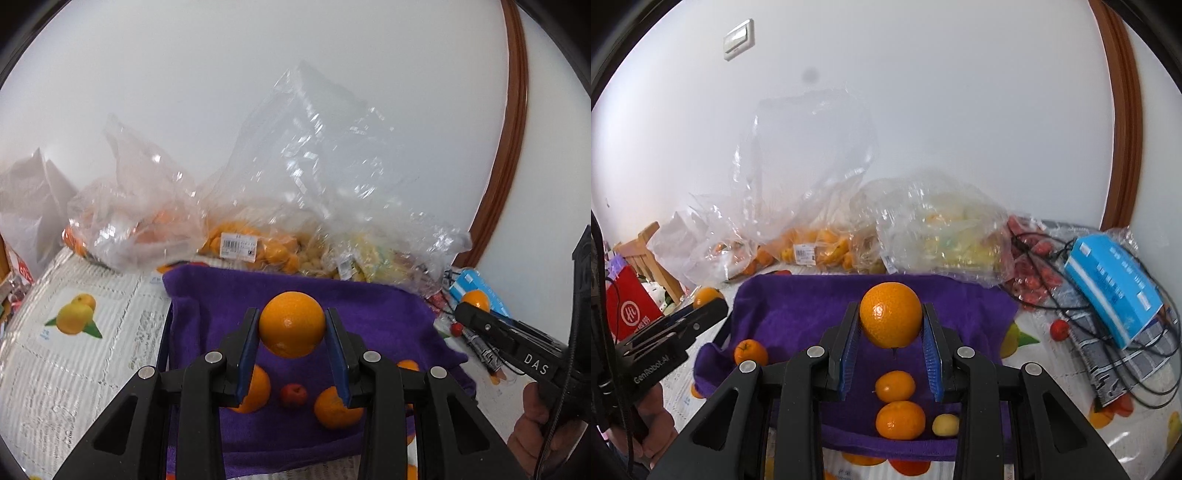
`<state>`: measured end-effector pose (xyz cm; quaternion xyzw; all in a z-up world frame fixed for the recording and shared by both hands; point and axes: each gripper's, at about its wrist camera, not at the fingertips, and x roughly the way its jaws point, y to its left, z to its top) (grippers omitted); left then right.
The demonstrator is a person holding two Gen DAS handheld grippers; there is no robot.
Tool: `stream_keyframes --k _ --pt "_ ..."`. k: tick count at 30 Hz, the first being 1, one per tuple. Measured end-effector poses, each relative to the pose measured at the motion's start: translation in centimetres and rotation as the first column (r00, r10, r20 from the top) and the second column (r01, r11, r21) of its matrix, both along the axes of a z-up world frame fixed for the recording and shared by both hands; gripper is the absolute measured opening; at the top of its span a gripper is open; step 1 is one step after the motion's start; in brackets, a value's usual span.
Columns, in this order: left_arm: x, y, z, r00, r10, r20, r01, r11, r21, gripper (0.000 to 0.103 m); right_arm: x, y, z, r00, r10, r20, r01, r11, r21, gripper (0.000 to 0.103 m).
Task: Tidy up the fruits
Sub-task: 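Carry both oranges over the purple towel and lower them toward it, then lower both oranges onto the purple towel and open both tools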
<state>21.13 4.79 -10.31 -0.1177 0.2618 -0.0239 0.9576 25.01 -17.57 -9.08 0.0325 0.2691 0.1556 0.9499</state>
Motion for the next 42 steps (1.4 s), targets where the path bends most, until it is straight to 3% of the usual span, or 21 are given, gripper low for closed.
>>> stream_keyframes --k 10,18,27,42 --pt "1.2 1.7 -2.1 0.997 0.038 -0.061 -0.040 0.998 -0.038 0.033 1.4 -2.6 -2.6 0.999 -0.039 -0.032 0.039 0.999 0.007 0.032" --pt "1.7 1.4 -3.5 0.996 0.006 -0.092 -0.011 0.998 -0.058 0.033 2.8 -2.7 -5.4 0.991 -0.036 -0.132 0.036 0.999 -0.002 0.032" --pt "1.6 0.5 -4.4 0.994 -0.015 -0.108 0.011 0.999 -0.042 0.033 2.6 -2.0 -6.6 0.987 -0.050 -0.155 0.041 0.997 -0.058 0.032" --pt "1.1 -0.6 -4.3 0.992 -0.068 -0.104 0.065 0.997 -0.033 0.033 2.6 -2.2 -7.6 0.981 -0.059 -0.185 0.047 0.996 -0.071 0.032"
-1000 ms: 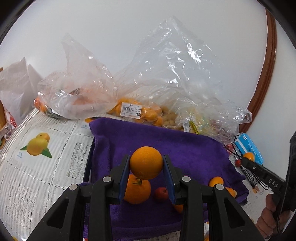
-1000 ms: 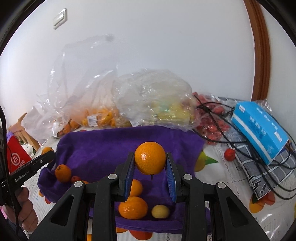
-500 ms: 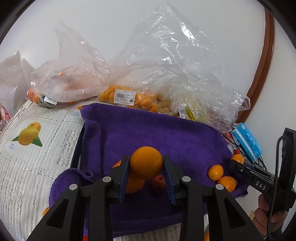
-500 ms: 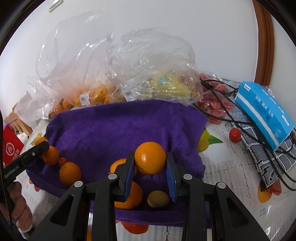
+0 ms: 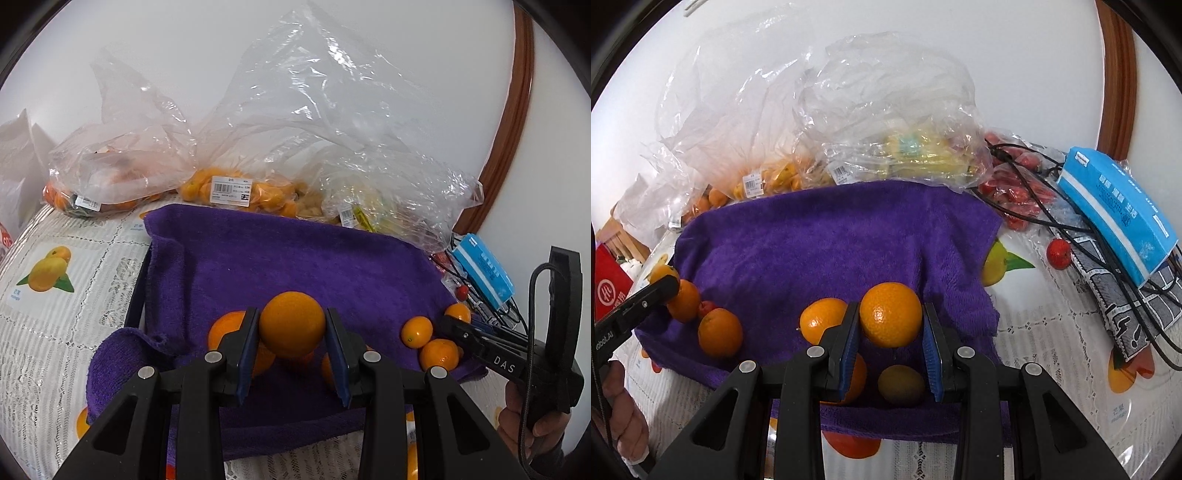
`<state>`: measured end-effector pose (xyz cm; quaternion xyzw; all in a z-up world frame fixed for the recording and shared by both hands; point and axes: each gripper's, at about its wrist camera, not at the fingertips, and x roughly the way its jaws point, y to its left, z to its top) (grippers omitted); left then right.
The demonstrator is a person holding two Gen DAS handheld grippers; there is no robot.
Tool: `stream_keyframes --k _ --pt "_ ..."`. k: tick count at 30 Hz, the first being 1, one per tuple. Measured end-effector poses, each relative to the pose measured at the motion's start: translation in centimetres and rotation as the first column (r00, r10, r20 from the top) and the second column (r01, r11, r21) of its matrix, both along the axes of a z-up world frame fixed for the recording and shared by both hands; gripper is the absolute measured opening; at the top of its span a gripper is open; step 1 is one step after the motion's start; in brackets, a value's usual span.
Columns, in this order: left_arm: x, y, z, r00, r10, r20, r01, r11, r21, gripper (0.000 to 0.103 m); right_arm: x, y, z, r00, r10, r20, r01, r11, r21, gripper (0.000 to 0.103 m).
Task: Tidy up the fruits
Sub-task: 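Lower both oranges onto the purple towel and open both tools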
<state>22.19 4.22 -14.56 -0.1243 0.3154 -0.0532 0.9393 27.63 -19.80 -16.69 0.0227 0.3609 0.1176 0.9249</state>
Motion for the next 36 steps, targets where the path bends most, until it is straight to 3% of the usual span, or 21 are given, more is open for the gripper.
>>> stream_keyframes --k 15,20,25,32,36 --pt "0.0 -0.4 -0.1 1.000 -0.017 0.000 0.017 1.000 0.011 0.033 -0.6 0.0 0.2 1.000 0.005 0.024 -0.005 1.000 -0.006 0.032" --pt "-0.3 -0.4 0.3 1.000 -0.023 0.015 0.023 1.000 0.002 0.044 -0.9 -0.3 0.7 0.999 -0.007 0.040 0.007 1.000 0.008 0.033" --pt "-0.8 -0.8 0.7 0.999 -0.025 0.036 0.024 1.000 0.018 0.048 -1.8 -0.4 1.5 0.998 -0.009 0.066 0.006 0.999 0.048 0.033" --pt "-1.8 -0.6 1.1 0.998 0.029 0.060 -0.034 0.996 0.085 0.048 -4.4 0.2 2.3 0.994 -0.024 0.109 0.018 0.998 0.057 0.033" --pt "-2.9 0.6 1.2 0.996 0.060 0.064 -0.064 0.995 0.074 0.048 -6.6 -0.2 1.9 0.996 -0.021 0.085 0.013 0.995 0.098 0.033"
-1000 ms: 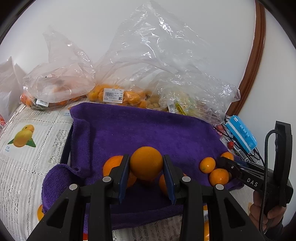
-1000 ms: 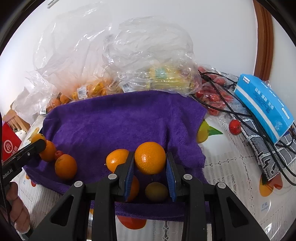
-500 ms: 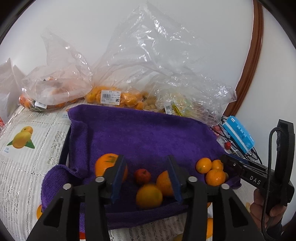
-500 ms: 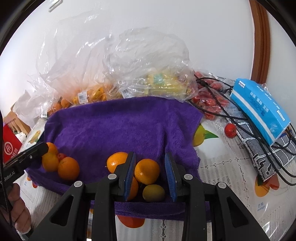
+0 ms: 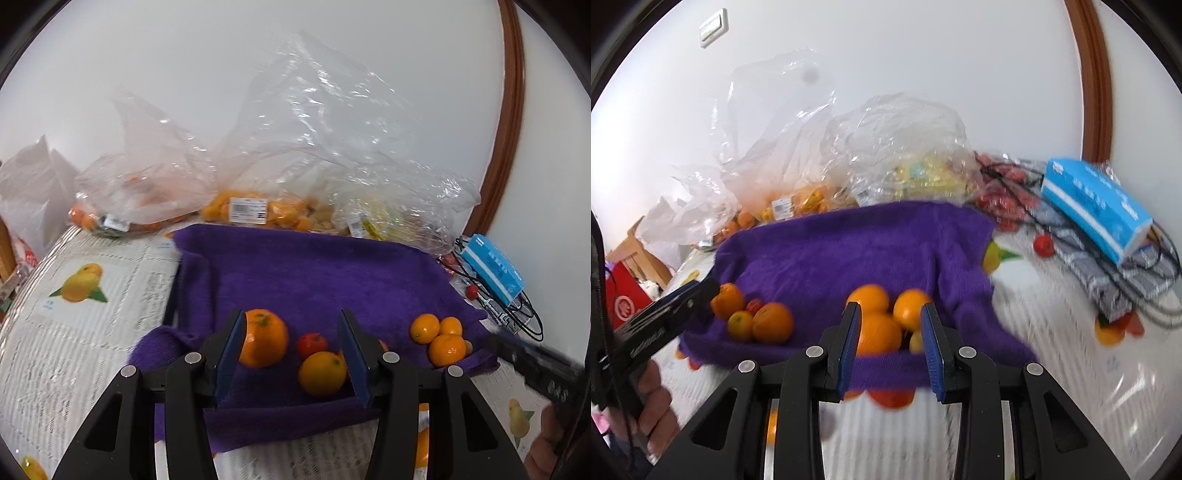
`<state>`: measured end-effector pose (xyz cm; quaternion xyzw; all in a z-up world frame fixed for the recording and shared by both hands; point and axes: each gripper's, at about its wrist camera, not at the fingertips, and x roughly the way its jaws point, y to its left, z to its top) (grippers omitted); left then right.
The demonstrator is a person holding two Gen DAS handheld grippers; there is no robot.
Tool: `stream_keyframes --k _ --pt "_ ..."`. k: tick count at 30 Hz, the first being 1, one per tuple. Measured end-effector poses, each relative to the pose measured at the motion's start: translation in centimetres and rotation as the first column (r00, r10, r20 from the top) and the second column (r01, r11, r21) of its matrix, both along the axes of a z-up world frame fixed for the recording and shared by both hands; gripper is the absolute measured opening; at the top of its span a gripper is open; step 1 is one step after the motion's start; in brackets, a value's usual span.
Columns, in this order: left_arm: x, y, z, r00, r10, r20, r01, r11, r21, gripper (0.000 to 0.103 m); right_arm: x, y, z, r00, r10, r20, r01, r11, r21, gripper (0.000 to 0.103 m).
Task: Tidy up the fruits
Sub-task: 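Lower both oranges onto the purple towel and open both tools, then withdraw both tools and close the right tool on an orange on the table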
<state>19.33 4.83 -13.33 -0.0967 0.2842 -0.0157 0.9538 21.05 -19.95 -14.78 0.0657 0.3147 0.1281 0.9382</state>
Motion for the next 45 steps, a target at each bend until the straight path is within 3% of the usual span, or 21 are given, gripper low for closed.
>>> stream_keyframes --k 10,21,32,45 --pt "-3.0 3.1 -0.4 0.999 0.050 -0.013 -0.051 0.996 -0.071 0.049 -4.0 2.8 -2.3 0.987 0.113 -0.116 -0.106 0.992 0.062 0.040" --pt "-4.3 3.9 -0.9 0.998 0.048 -0.032 -0.050 0.996 -0.069 0.050 -4.1 6.0 -3.6 0.979 0.119 -0.167 -0.115 0.993 0.033 0.040" --pt "-4.3 3.8 -0.9 0.998 0.043 -0.044 -0.046 0.996 -0.077 0.050 -3.6 7.1 -4.0 0.980 0.112 -0.167 -0.113 0.994 0.006 0.040" --pt "-3.9 2.1 -1.5 0.997 0.018 -0.071 -0.018 1.000 0.001 0.050 -3.6 7.4 -4.6 0.986 0.075 -0.151 -0.085 0.995 -0.059 0.037"
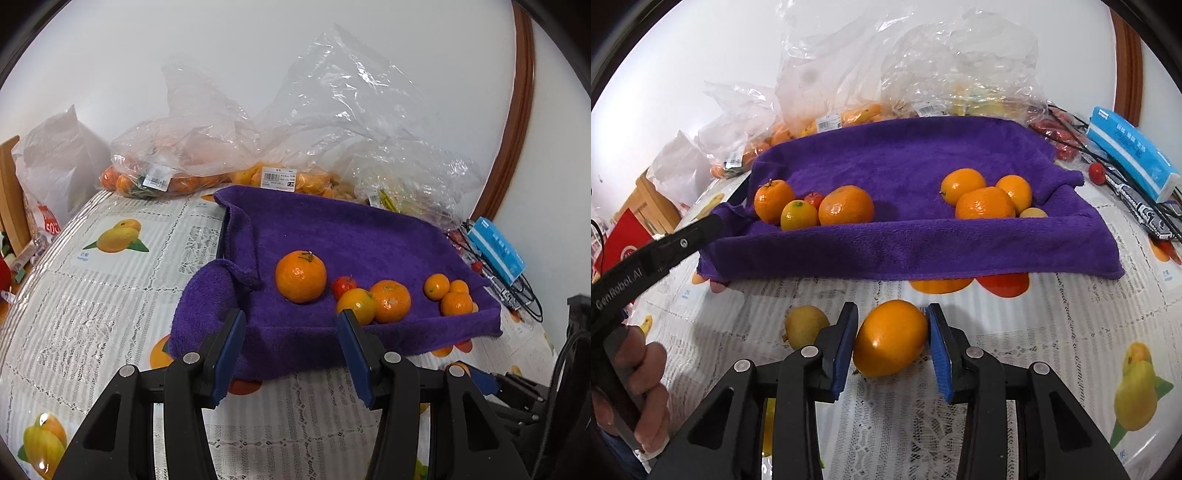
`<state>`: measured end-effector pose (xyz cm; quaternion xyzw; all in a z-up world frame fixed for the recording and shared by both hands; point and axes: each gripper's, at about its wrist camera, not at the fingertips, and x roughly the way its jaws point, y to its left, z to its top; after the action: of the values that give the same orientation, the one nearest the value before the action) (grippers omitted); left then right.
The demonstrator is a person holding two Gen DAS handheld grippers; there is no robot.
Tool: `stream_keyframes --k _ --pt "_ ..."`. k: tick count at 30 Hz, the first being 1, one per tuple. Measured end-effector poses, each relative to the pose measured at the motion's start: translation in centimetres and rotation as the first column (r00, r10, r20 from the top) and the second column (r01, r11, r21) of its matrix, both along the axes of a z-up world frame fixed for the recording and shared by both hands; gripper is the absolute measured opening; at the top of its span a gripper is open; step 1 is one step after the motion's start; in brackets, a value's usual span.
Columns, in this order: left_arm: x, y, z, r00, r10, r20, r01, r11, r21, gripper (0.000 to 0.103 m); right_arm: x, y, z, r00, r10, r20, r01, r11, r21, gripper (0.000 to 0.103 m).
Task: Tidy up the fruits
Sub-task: 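Withdraw both tools and close the right tool on an orange on the table, then hold the orange in the right tool while the left tool grasps the yellow-brown fruit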
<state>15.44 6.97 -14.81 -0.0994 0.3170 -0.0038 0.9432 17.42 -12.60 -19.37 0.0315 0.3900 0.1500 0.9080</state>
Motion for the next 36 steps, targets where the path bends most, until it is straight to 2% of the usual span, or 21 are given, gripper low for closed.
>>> stream_keyframes --k 8,16,21,24,32,36 --pt "0.0 -0.7 -0.3 1.000 -0.008 -0.003 0.008 0.999 0.044 0.050 -0.2 -1.2 0.7 0.998 -0.030 0.049 0.028 0.999 0.038 0.030" --pt "0.1 -0.6 -0.3 1.000 -0.023 -0.009 0.023 0.999 0.027 0.049 -0.1 -1.6 0.7 0.999 -0.021 0.042 0.018 0.998 0.057 0.030" --pt "0.2 -0.6 -0.2 0.999 -0.050 -0.021 0.050 0.999 0.001 0.049 -0.1 -1.9 0.5 0.999 -0.025 0.024 0.024 0.997 0.068 0.031" --pt "0.0 -0.1 0.0 1.000 -0.019 -0.009 0.019 1.000 -0.022 0.049 0.5 -1.5 0.0 0.999 -0.019 -0.031 0.020 0.999 0.039 0.033" --pt "-0.1 1.1 0.2 1.000 -0.010 0.006 0.010 0.994 -0.111 0.048 0.2 -1.6 0.0 1.000 -0.026 -0.007 0.026 0.999 0.036 0.033" --pt "-0.3 0.9 0.3 1.000 -0.022 0.012 0.023 0.994 -0.109 0.049 -0.1 -1.7 0.1 1.000 -0.029 0.005 0.029 0.999 0.038 0.032"
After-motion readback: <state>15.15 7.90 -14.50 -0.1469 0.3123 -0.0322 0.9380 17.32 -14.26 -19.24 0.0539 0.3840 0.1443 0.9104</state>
